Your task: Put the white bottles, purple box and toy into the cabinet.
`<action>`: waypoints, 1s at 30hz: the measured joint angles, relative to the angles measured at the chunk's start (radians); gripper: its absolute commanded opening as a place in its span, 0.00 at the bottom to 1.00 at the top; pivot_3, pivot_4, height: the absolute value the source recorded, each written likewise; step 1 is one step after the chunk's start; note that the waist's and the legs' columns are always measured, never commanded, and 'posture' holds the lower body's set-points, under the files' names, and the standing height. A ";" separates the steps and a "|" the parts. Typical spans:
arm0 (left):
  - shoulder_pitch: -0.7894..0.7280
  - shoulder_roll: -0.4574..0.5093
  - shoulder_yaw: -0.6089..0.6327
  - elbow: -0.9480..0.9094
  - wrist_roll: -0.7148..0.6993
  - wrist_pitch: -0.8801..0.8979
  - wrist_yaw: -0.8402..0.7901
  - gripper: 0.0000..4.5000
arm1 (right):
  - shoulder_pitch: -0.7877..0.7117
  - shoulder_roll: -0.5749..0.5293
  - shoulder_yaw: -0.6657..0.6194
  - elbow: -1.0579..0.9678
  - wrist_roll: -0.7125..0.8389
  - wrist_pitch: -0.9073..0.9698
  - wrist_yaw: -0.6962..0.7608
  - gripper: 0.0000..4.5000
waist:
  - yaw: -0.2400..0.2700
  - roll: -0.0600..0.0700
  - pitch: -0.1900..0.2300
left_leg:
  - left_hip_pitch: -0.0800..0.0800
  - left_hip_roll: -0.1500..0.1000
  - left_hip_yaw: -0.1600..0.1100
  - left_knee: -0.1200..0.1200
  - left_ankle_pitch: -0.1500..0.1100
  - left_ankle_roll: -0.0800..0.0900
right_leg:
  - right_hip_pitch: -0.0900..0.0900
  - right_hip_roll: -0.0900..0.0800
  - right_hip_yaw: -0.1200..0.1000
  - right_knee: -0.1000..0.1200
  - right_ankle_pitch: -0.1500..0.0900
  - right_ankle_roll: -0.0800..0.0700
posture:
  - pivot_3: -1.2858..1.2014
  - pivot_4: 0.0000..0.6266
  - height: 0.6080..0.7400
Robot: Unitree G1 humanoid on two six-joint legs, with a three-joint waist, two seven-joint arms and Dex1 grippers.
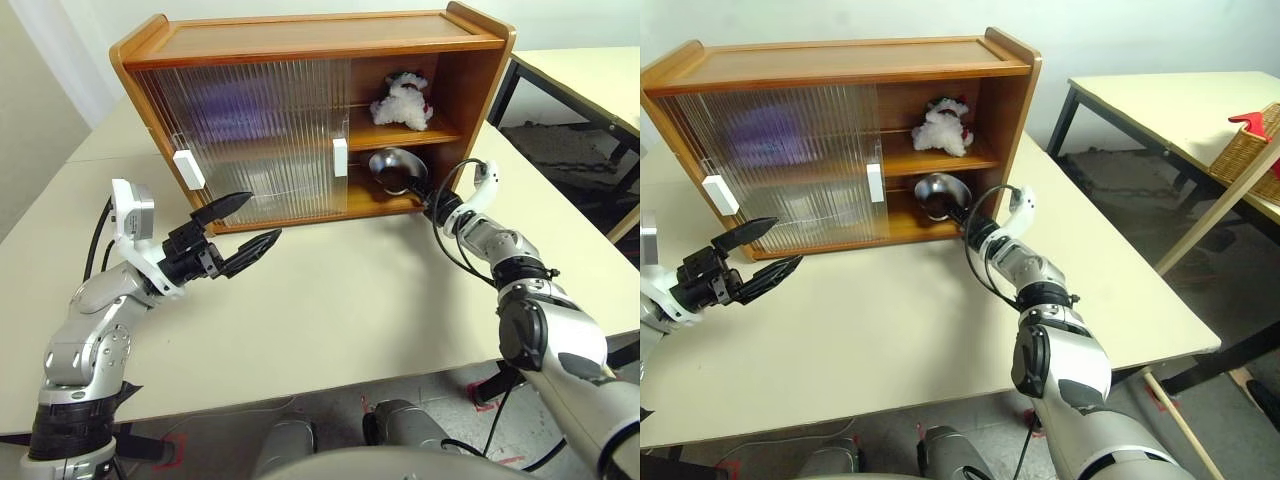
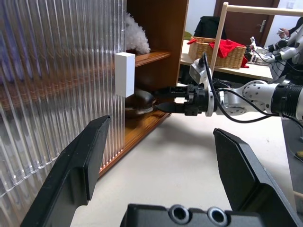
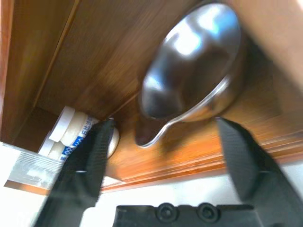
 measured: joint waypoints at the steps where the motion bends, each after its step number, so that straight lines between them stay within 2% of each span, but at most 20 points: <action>1: 0.000 0.000 0.000 -0.003 0.000 0.001 0.001 1.00 | 0.001 0.000 0.000 0.000 0.000 0.000 0.000 0.99 | 0.000 0.000 0.000 | 0.000 0.000 0.000 0.000 0.000 0.000 | 0.000 0.000 0.000 0.000 0.000 0.000 | 0.48 0.00 1.00; 18: 0.000 0.002 0.000 -0.013 -0.005 0.018 0.004 1.00 | 0.019 -0.020 0.051 -0.037 -0.048 0.009 0.083 0.99 | -0.001 0.000 0.000 | 0.000 0.000 0.000 0.000 0.000 0.000 | 0.000 0.000 0.000 0.000 0.000 0.000 | 0.48 0.00 1.00; 24: 0.000 0.002 0.000 -0.012 -0.005 0.017 -0.001 1.00 | 0.093 -0.067 0.129 -0.164 -0.076 0.034 0.244 0.99 | 0.003 0.000 0.000 | 0.000 0.000 0.000 0.001 0.000 0.000 | 0.001 0.000 0.000 0.000 -0.001 0.001 | 0.48 0.00 1.00; 28: 0.000 0.001 0.001 -0.011 -0.003 0.015 -0.001 1.00 | 0.177 -0.087 0.147 -0.262 -0.068 0.066 0.328 0.78 | 0.002 0.000 0.000 | 0.002 0.000 0.001 0.001 0.000 0.000 | 0.003 0.001 0.000 0.000 -0.001 0.001 | 0.48 0.00 1.00; 30: 0.000 0.001 0.001 -0.011 -0.003 0.015 -0.001 1.00 | 0.208 -0.085 0.147 -0.296 -0.062 0.074 0.335 0.61 | 0.002 0.000 0.000 | 0.002 0.000 0.001 0.001 0.000 0.000 | 0.003 0.001 0.000 0.000 -0.002 0.001 | 0.48 0.00 1.00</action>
